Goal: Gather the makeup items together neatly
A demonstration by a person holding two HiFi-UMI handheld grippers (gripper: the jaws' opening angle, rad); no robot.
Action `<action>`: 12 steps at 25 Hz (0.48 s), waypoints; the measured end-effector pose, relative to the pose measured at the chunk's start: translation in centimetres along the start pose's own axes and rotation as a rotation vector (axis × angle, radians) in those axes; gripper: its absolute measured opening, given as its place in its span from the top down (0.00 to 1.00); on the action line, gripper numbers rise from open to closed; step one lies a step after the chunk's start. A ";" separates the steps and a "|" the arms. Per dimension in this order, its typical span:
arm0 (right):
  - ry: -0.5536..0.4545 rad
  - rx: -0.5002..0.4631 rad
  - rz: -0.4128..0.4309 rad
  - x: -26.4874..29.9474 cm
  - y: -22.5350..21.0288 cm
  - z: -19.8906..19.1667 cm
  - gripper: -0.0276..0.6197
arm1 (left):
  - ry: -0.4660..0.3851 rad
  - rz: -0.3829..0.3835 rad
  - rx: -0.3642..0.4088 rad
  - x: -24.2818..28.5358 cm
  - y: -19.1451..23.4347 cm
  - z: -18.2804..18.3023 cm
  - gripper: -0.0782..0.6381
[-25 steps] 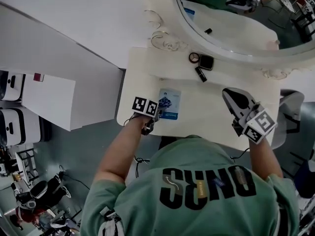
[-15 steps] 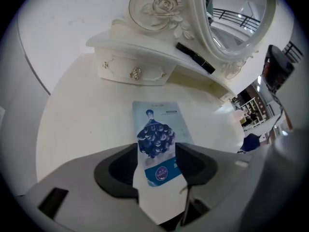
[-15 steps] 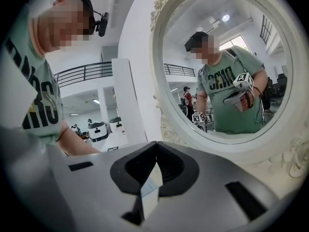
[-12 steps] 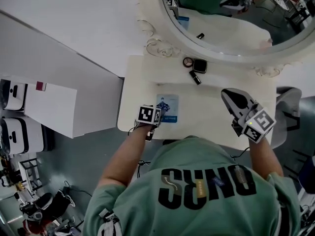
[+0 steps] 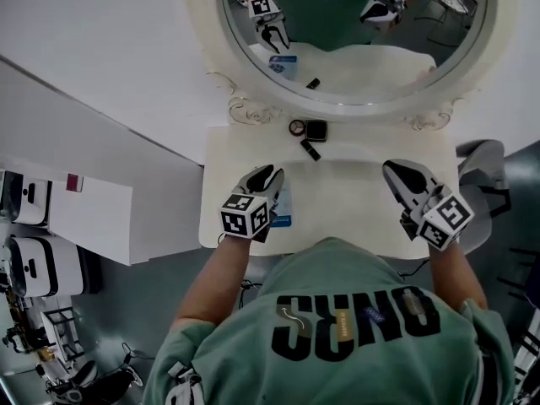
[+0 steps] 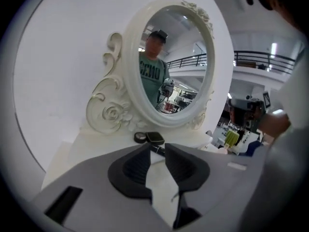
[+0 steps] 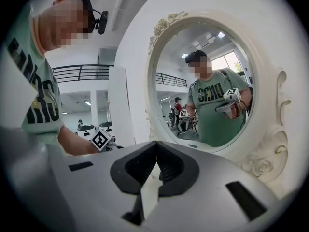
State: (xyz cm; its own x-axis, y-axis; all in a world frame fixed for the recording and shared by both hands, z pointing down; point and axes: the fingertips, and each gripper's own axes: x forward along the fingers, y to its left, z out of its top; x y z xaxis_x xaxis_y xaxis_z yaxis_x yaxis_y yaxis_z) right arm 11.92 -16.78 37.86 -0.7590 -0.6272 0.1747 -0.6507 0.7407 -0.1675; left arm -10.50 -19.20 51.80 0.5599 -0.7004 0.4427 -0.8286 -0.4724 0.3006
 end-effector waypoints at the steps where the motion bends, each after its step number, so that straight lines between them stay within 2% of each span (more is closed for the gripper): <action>1: -0.004 0.000 -0.011 -0.6 -0.3 0.1 0.96 | -0.012 -0.003 0.033 0.8 -0.7 0.6 0.78; 3: -0.010 0.000 -0.031 -1.7 -0.9 0.2 0.96 | -0.023 -0.015 0.083 2.6 -2.0 1.5 0.85; 6: 0.005 -0.010 -0.041 -2.2 -1.7 -0.2 0.96 | -0.031 -0.044 0.137 4.9 -3.9 2.4 0.86; 9: 0.079 -0.034 0.004 -0.2 -1.7 -1.9 0.96 | -0.053 -0.073 0.129 5.5 -5.4 3.0 0.88; 12: 0.193 -0.101 0.050 4.2 -1.3 -4.7 0.96 | -0.085 -0.086 0.115 4.8 -6.1 3.4 0.88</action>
State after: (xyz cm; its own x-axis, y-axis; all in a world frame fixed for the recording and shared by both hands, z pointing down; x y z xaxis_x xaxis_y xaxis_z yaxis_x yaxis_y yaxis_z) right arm 9.74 -19.27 43.35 -0.7653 -0.5383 0.3529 -0.5991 0.7962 -0.0848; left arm -2.76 -21.52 49.18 0.6309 -0.6949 0.3451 -0.7748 -0.5874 0.2339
